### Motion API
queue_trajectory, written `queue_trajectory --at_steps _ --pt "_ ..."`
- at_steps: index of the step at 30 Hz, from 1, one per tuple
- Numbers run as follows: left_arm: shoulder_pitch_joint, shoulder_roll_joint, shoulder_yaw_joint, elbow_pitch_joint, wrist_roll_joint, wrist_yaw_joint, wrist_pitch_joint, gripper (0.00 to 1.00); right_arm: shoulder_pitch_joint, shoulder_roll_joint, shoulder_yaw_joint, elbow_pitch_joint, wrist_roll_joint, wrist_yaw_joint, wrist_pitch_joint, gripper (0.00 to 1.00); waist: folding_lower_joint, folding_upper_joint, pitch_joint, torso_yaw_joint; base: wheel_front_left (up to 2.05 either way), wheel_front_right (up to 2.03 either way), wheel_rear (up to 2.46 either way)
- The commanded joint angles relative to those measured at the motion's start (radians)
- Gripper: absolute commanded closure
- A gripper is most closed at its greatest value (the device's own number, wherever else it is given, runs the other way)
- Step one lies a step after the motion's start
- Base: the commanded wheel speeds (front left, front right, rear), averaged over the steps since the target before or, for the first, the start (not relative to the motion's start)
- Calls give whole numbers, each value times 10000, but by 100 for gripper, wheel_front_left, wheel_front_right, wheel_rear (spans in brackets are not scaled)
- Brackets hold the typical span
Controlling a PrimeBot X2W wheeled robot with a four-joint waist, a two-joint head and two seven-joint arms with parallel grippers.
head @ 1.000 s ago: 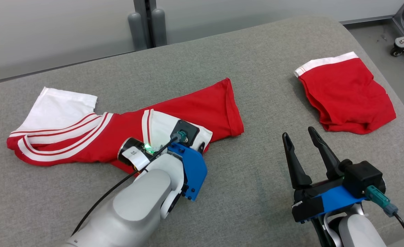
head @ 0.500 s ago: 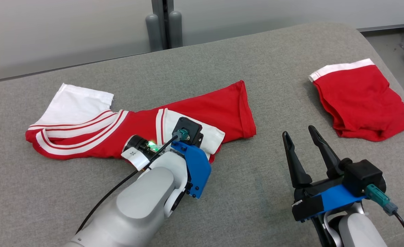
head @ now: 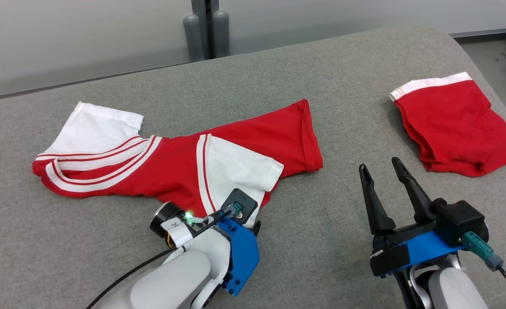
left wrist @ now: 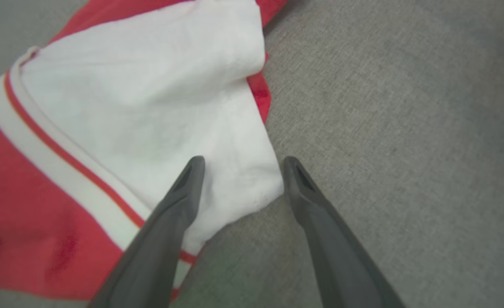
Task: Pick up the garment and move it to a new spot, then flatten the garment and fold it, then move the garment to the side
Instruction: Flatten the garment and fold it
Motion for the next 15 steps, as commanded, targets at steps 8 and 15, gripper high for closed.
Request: queue_trajectory --at_steps 8,15 --pt "529 1281 -253 -1982 337 641 599 0 -4 -10 59 -56 -56 1 45 0 0 0 -2 183 0 0 0" --pt "247 1479 -555 -2281 808 532 548 0 -100 -10 153 -75 -35 1 82 0 0 0 -18 94 0 0 0"
